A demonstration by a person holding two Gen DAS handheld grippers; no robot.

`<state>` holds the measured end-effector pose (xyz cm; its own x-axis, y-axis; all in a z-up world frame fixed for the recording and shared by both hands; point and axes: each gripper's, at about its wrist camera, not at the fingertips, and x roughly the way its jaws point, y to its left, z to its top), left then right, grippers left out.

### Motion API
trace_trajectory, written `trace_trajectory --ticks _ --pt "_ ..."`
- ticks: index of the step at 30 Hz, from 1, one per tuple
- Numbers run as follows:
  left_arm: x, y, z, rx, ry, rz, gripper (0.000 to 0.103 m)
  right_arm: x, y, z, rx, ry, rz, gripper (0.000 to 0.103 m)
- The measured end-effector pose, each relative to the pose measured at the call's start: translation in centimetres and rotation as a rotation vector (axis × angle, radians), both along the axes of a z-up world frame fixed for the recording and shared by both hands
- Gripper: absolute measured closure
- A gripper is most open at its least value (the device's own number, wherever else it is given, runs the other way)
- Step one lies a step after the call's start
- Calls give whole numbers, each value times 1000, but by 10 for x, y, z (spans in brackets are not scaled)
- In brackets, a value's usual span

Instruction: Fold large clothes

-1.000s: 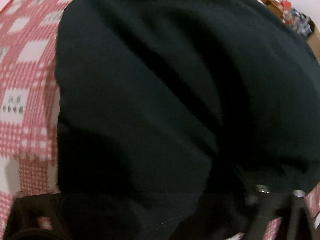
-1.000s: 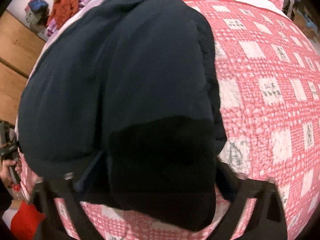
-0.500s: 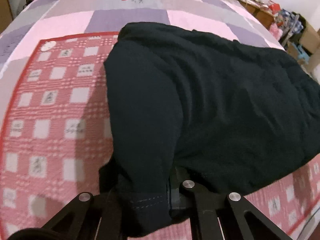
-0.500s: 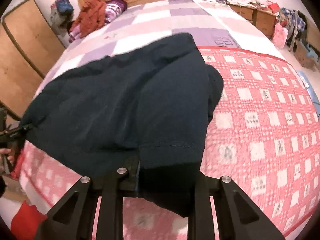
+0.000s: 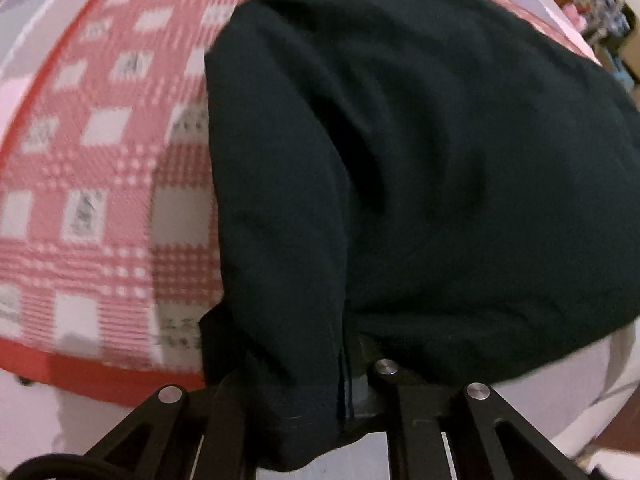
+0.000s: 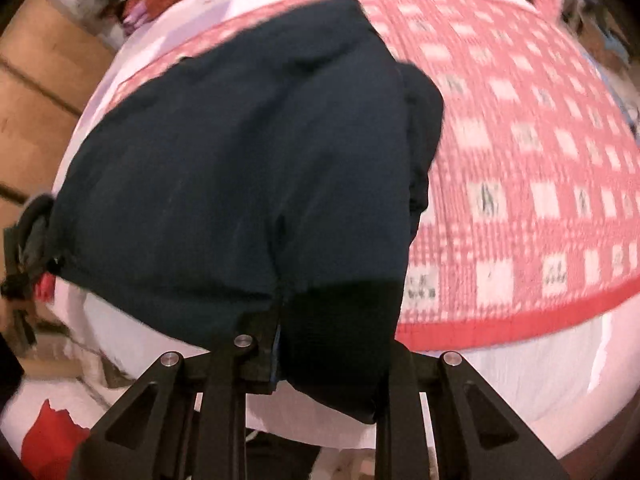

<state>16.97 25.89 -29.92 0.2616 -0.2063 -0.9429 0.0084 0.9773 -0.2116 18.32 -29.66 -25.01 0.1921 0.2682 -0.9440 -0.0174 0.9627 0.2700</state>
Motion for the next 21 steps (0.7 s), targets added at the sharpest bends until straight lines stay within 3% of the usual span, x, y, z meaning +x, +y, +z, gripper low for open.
trace_trajectory --ticks 6,8,11,12,13,14,18,21 --pt "1 2 -16 -30 -15 -9 89 -5 9 -1 -58 1 13 79" --pt "0 4 -17 -35 -17 -13 83 -6 11 0 -72 -1 10 78" --pt "-3 13 -18 -35 -26 -2 55 -1 9 -7 -85 2 6 71" --pt "-10 17 -17 -19 -30 11 33 0 8 -8 -89 2 5 62" --pt "-16 22 -17 -3 -33 23 23 -1 8 -9 -92 7 7 56" --pt "-24 29 -14 20 -40 43 22 -3 7 -10 -101 14 14 48" --pt "-68 61 6 68 -39 194 22 -21 -13 7 -125 -29 -44 39" --pt "-80 47 37 167 -93 184 21 -40 -21 47 -274 -147 -114 38"
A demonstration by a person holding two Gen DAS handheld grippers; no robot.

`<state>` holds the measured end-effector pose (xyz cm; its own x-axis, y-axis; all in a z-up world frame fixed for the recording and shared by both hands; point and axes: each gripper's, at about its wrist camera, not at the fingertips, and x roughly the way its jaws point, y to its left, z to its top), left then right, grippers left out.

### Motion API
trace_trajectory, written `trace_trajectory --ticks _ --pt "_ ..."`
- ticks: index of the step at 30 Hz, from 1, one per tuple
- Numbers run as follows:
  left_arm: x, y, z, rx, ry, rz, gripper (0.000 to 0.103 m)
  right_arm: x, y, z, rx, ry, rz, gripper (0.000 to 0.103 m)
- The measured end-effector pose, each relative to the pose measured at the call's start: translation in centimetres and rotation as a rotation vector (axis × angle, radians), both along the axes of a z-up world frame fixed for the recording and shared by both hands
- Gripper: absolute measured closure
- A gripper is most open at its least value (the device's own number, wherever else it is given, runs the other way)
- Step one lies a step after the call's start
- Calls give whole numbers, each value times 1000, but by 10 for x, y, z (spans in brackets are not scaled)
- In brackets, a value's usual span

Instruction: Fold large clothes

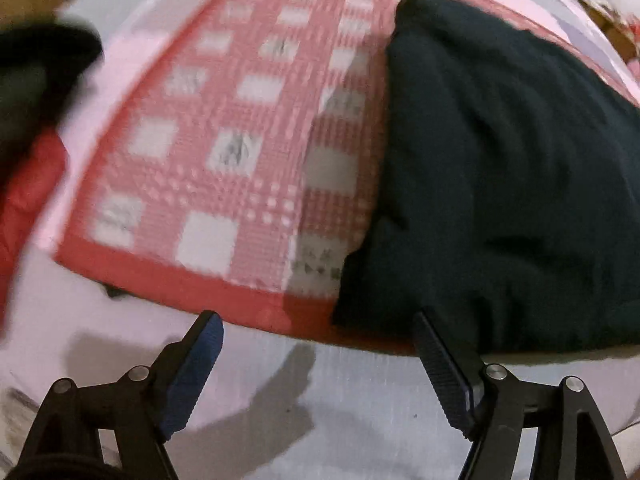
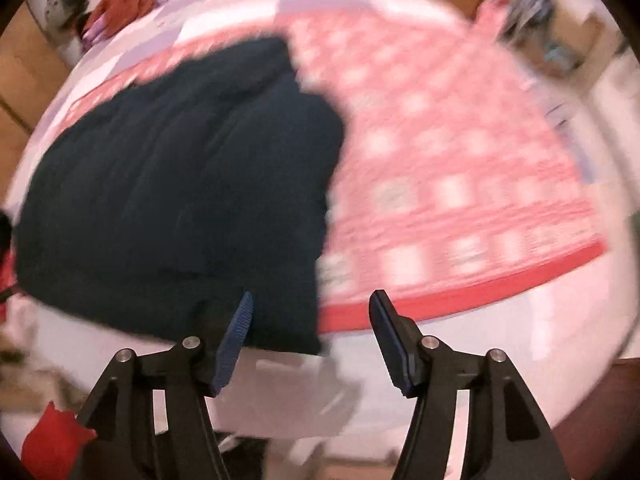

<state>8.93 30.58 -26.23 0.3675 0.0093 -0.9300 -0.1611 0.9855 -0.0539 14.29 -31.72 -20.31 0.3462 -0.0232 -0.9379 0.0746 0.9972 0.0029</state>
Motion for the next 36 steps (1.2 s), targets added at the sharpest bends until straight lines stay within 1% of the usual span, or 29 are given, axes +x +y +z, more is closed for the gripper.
trace_trajectory --ticks 1,2,3,4,5,7,8,10,11,12,13,14,16,18,19,20,22,23,25,26,27,29,30,31,32,33,34,35,36 --pt "2 -18 14 29 -50 -47 21 -1 7 14 -17 -56 11 38" --pt "7 -30 21 38 -81 -82 21 3 21 23 -12 -102 38 34" --pt "16 -53 28 43 -117 -140 20 9 37 26 0 -123 70 32" --pt "21 -68 30 39 -135 -174 16 18 57 25 16 -129 117 32" --pt "36 -97 32 19 -156 -232 14 29 83 20 27 -122 178 32" --pt "54 -131 29 -8 -170 -305 13 53 137 0 43 -79 307 32" --pt "71 -153 19 -5 -163 -350 13 67 165 -16 36 -60 371 32" --pt "98 -175 -9 40 -118 -387 11 90 190 -41 -10 -20 407 32" --pt "113 -175 -25 31 -89 -388 6 110 197 -58 -36 10 388 30" --pt "125 -172 -34 9 -87 -378 0 123 196 -63 -31 8 369 23" --pt "135 -166 -39 -30 -106 -371 0 141 192 -67 -15 -4 339 18" --pt "145 -163 -41 -50 -123 -376 0 159 188 -69 -10 -16 310 13" --pt "163 -158 -34 -50 -164 -391 0 186 181 -70 -21 -35 273 13" --pt "178 -148 -27 -72 -206 -371 0 218 174 -75 -60 -28 215 13" --pt "188 -141 -24 -70 -219 -347 0 232 166 -78 -55 -18 184 13" --pt "197 -136 -26 -58 -215 -330 0 246 154 -82 -37 -4 142 13" --pt "212 -125 -29 -21 -203 -293 0 260 142 -82 -42 2 111 13" --pt "217 -115 -30 -14 -190 -266 0 262 138 -80 -56 -3 107 13" --pt "229 -105 -32 -29 -170 -208 0 259 136 -73 -71 -17 109 13" --pt "232 -103 -28 -35 -177 -189 0 253 141 -66 -63 -51 132 13" --pt "238 -101 -25 -44 -190 -191 0 248 146 -61 -52 -85 161 13" --pt "247 -113 -21 -64 -221 -239 0 244 168 -55 -30 -131 233 13" --pt "254 -126 -19 -55 -234 -283 0 246 183 -56 -11 -135 273 13" --pt "262 -136 -20 -26 -235 -323 0 250 196 -61 -7 -123 309 13" --pt "268 -141 -23 5 -229 -342 0 258 207 -70 -37 -92 331 13" --pt "278 -141 -32 41 -204 -343 0 267 212 -80 -74 -63 336 13" --pt "287 -133 -42 50 -168 -320 0 275 210 -86 -85 -63 328 13" --pt "291 -122 -48 31 -149 -290 0 283 200 -88 -74 -72 305 12" --pt "293 -103 -54 8 -139 -234 0 288 188 -90 -72 -72 275 12"
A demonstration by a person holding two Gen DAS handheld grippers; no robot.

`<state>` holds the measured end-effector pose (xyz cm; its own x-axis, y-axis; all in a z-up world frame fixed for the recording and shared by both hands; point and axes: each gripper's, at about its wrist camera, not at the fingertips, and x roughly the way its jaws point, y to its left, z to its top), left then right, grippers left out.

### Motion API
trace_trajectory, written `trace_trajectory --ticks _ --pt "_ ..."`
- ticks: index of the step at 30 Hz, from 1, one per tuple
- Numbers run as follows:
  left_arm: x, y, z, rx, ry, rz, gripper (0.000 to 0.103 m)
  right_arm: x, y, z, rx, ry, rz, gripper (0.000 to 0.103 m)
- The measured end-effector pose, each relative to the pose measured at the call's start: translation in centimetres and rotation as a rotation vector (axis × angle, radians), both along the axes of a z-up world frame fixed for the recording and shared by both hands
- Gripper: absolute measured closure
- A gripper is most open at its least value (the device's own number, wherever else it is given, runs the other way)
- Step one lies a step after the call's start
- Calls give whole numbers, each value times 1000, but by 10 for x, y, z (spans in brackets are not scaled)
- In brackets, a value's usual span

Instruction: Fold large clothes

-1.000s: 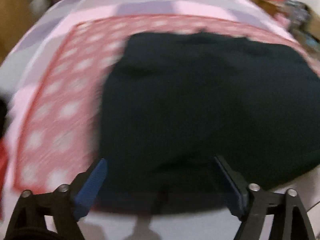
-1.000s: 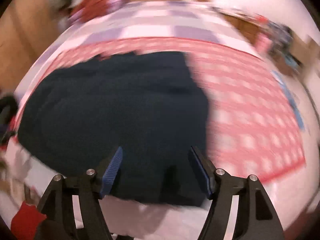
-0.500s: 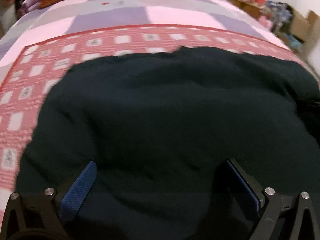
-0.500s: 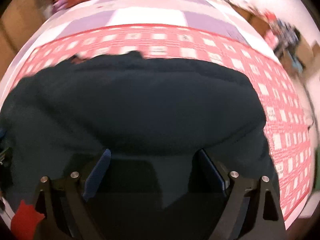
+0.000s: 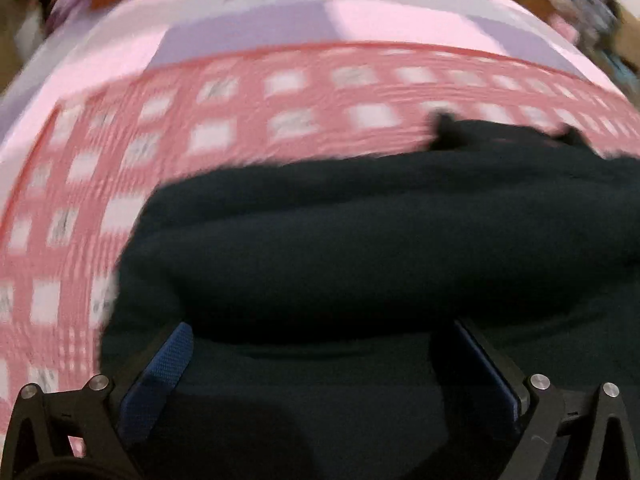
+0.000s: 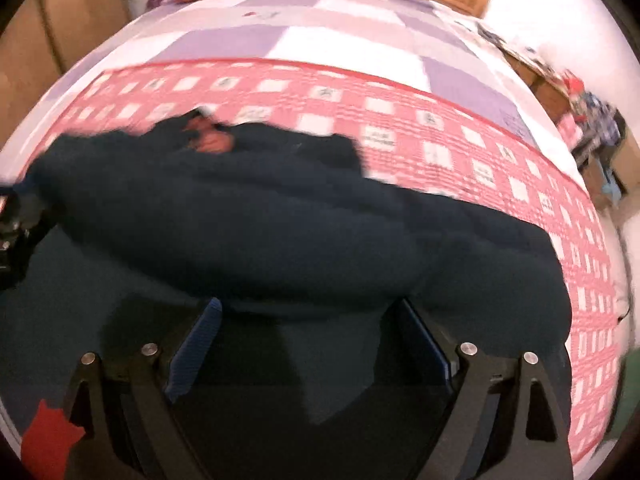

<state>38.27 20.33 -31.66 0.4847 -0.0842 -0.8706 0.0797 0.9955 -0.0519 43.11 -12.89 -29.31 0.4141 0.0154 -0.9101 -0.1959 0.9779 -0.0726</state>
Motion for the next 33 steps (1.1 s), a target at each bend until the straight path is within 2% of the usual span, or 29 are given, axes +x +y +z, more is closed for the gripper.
trace_trajectory --ticks 3,6,7,9,12,13,15,16,17,19,20,22,24,25,28,31,33 --pt "-1 48 -12 15 30 141 0 21 -52 -2 14 4 -145 13" --pt "-7 84 -22 10 68 243 0 25 -107 -1 -34 13 -306 13" --pt "-10 89 -22 29 71 253 0 24 -123 0 -4 19 -338 13" --pt "-15 91 -23 60 70 249 0 22 -134 3 -70 27 -386 13" --pt "-22 95 -23 84 77 266 0 1 -142 14 -54 -18 -430 13" --pt "-26 97 -22 94 81 277 0 -9 -140 19 -31 -37 -425 13" --pt "-38 101 -18 108 81 290 0 -41 -120 31 49 -74 -329 13" --pt "-46 104 -16 116 73 293 0 -57 -111 33 52 -81 -268 13" --pt "-56 109 -16 124 75 300 0 -75 -102 30 -3 -80 -203 13" --pt "-74 120 -15 106 96 322 0 -102 -108 24 -28 -67 -177 13" --pt "-80 124 -14 113 109 339 0 -117 -127 26 -8 -73 -218 13" --pt "-95 129 -12 201 151 374 0 -132 -161 28 -7 -39 -335 13" --pt "-119 130 -2 207 177 392 5 -152 -194 44 17 -35 -440 13" --pt "-134 129 10 180 175 400 6 -163 -199 57 -12 -54 -438 13" --pt "-174 109 50 146 149 385 5 -196 -186 96 -45 -97 -317 13" --pt "-208 74 93 136 132 341 5 -233 -164 131 -16 -107 -196 13" --pt "-231 42 127 155 122 307 5 -262 -147 156 46 -99 -145 13"
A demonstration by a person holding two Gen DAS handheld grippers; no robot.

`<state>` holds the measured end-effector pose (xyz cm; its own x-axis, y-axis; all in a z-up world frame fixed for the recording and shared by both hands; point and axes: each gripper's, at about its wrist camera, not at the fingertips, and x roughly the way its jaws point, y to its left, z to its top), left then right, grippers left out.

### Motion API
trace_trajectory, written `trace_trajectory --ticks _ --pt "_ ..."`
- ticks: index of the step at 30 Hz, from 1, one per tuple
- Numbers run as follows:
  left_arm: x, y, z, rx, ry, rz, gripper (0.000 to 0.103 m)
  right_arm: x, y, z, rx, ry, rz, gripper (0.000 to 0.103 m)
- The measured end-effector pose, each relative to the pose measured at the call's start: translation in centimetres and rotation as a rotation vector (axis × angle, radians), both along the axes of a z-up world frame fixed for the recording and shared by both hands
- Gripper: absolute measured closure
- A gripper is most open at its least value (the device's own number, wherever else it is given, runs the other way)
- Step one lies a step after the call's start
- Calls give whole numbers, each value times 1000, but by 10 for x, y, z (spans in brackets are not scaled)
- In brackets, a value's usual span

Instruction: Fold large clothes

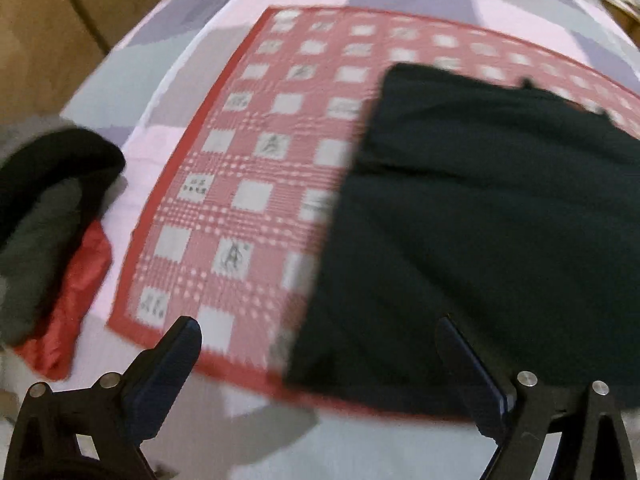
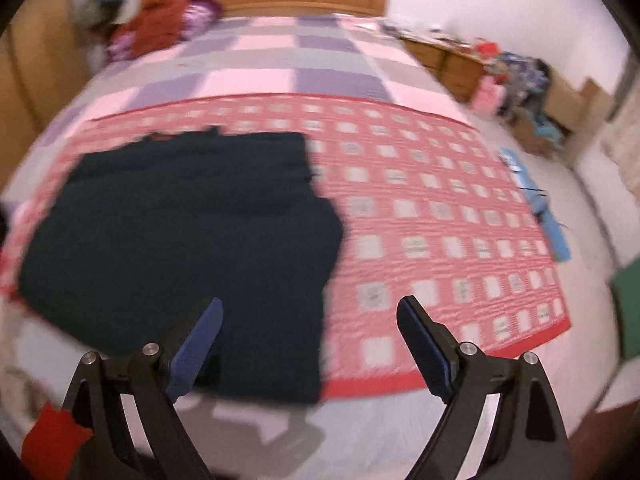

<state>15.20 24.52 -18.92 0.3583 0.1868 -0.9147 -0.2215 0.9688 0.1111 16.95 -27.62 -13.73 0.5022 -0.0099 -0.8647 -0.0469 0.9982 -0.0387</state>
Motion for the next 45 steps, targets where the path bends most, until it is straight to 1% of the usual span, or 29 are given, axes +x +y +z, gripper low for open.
trace_trajectory --ticks 3,4,8,9,10,11,12,16,20,24,27,31,35,45 --pt "-32 -38 45 -11 -14 -4 5 -31 26 29 88 26 55 13" --pt "-42 -52 59 -1 -17 -14 5 -44 37 37 113 38 72 13" --pt "-76 -90 103 34 -32 6 3 -83 71 67 198 73 109 13" --pt "-81 -98 111 28 -26 3 3 -92 79 73 219 82 115 13" --pt "-86 -105 117 7 -22 -11 3 -99 86 78 234 93 123 13" --pt "-90 -113 124 -29 -20 -35 3 -107 94 83 243 102 135 13" --pt "-93 -118 129 -49 -19 -50 3 -114 102 89 243 104 146 13" --pt "-111 -139 150 -57 -34 -110 3 -137 131 113 222 103 169 12" --pt "-131 -151 159 -80 -17 -150 3 -152 153 129 184 108 148 12" --pt "-150 -151 160 -113 14 -149 3 -162 162 133 188 159 78 12" --pt "-163 -152 160 -129 26 -171 3 -169 168 135 184 193 43 12" --pt "-174 -155 166 -118 19 -208 3 -181 178 143 160 190 42 12" --pt "-181 -154 174 -120 7 -237 3 -192 188 151 159 188 35 12" --pt "-184 -146 180 -118 13 -245 3 -203 199 170 148 156 16 12"
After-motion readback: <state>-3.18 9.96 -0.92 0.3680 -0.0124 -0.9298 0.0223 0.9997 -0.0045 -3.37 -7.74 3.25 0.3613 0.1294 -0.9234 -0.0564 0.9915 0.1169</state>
